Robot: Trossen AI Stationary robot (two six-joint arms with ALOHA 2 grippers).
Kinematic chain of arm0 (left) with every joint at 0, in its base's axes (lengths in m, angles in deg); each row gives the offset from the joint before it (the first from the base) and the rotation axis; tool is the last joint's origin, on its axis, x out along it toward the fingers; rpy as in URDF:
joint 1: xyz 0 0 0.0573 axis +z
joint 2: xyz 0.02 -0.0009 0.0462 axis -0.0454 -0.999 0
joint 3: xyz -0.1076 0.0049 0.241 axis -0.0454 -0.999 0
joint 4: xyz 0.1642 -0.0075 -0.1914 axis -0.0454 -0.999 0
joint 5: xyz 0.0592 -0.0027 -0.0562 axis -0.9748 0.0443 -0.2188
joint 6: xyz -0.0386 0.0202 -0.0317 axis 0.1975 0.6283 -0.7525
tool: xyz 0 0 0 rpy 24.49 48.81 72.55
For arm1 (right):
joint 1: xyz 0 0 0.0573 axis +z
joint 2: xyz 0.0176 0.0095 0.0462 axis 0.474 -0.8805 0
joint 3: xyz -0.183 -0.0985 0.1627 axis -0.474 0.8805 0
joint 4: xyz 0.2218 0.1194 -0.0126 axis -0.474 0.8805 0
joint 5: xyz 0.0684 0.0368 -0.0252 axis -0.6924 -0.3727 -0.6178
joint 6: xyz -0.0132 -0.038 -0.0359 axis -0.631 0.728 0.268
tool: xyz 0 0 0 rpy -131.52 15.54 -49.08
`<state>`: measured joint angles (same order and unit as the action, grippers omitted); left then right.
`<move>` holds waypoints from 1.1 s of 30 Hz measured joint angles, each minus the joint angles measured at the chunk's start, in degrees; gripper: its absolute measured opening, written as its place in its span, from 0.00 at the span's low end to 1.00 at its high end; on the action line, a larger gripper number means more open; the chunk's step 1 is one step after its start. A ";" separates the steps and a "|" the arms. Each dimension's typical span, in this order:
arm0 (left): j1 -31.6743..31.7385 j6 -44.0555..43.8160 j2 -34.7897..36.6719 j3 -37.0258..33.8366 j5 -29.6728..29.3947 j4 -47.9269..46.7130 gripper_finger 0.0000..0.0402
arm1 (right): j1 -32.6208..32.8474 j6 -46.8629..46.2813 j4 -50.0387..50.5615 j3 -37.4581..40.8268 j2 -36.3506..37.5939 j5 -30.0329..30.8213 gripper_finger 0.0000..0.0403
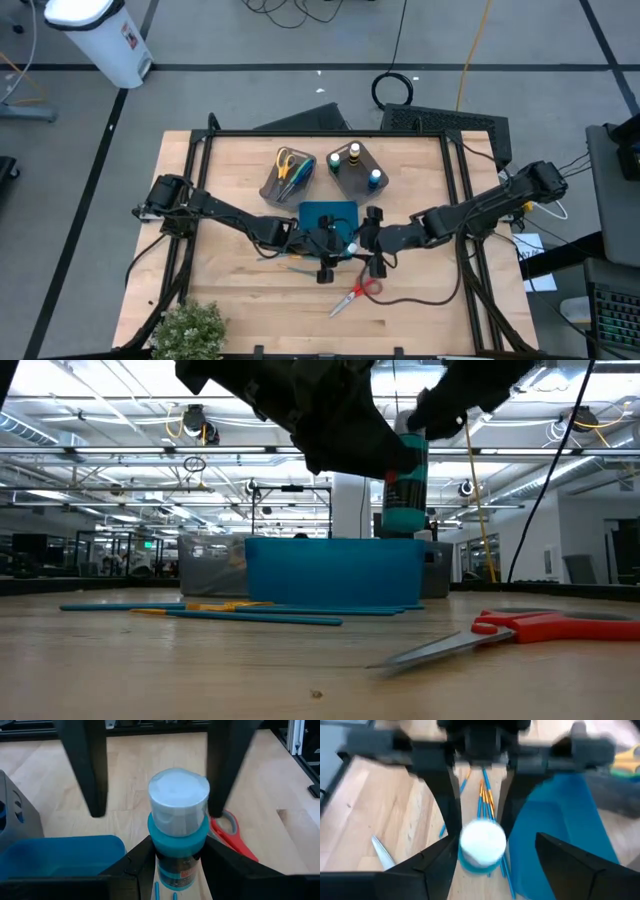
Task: Pick & Place Paint Supplies
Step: Put the light blue paint bottle into the right black bin
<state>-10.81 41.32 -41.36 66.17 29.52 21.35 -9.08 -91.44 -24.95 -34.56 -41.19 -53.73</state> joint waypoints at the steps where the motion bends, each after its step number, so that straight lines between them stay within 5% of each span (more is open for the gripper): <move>1: 0.00 0.00 0.00 -0.01 -0.06 -0.10 0.37 | -0.18 -0.43 -0.19 0.64 -0.05 -0.07 0.63; 10: 0.00 0.07 0.00 -0.07 -0.09 -0.61 0.37 | -0.47 -1.32 -9.26 5.01 0.00 -0.09 0.59; 33: 0.04 -0.01 0.00 -0.07 -0.52 -1.01 0.37 | -0.34 -1.31 -8.79 5.01 0.15 -0.19 0.37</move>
<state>-10.77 41.31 -41.36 66.10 29.00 20.34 -9.42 -92.75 -33.74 -29.56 -41.04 -53.92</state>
